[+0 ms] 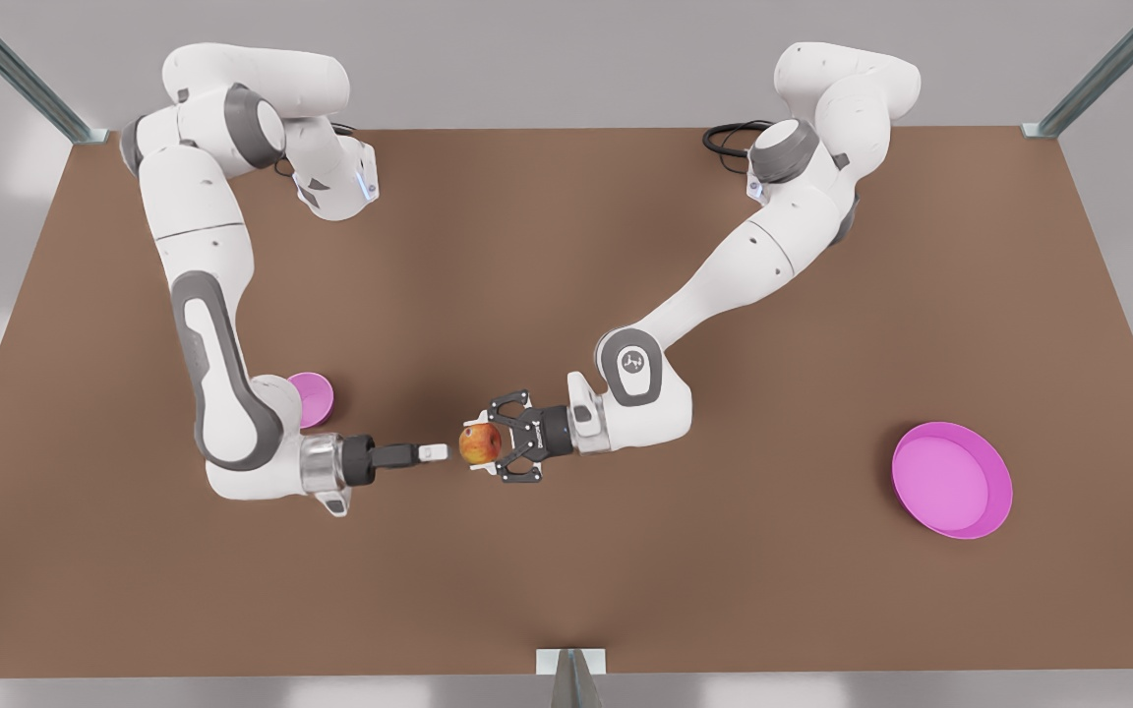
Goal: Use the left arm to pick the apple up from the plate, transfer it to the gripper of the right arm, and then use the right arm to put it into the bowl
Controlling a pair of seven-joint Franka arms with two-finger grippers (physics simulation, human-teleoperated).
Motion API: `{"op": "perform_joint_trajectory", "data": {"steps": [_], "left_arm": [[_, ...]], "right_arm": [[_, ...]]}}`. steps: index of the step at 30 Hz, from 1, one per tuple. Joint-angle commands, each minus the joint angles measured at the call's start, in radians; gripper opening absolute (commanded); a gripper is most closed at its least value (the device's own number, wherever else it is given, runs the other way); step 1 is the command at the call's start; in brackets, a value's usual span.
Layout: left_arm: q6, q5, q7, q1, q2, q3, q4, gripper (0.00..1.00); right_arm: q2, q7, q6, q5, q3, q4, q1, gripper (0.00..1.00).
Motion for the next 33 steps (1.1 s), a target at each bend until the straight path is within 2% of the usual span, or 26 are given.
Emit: {"op": "perform_joint_trajectory", "data": {"steps": [1,4,14,15,17,19,20,22,33], "left_arm": [[-0.004,-0.001,0.332,0.000,-0.002,-0.001,0.000,0.69],[-0.004,-0.001,0.332,-0.002,-0.002,-0.001,0.000,0.69],[-0.004,-0.001,0.333,-0.002,-0.001,0.001,0.000,0.69],[-0.006,-0.001,0.332,0.000,-0.001,0.003,0.000,0.69],[-0.006,-0.001,0.332,0.000,-0.001,0.003,0.000,0.69],[-0.006,-0.001,0.332,-0.002,-0.001,0.003,0.000,0.69],[-0.006,-0.001,0.333,-0.002,-0.001,0.003,0.000,0.69],[-0.004,-0.001,0.329,-0.002,-0.001,0.003,0.000,1.00],[-0.006,-0.022,0.324,0.002,-0.002,0.003,0.000,1.00]], "right_arm": [[0.009,-0.529,0.040,0.025,0.002,0.002,0.020,1.00],[0.029,-0.537,0.046,0.043,0.002,0.046,0.047,1.00],[0.023,-0.535,0.062,0.068,0.004,0.046,0.089,1.00],[0.023,-0.535,0.062,0.069,0.004,0.048,0.092,0.96],[0.024,-0.535,0.086,0.068,0.004,0.048,0.092,0.73],[0.024,-0.535,0.086,0.068,0.004,0.048,0.092,0.64],[0.024,-0.535,0.086,0.068,0.004,0.046,0.093,0.64],[0.024,-0.535,0.088,0.068,0.004,0.046,0.093,0.64],[0.026,-0.575,0.115,-0.007,-0.027,0.031,0.073,0.64]]}}
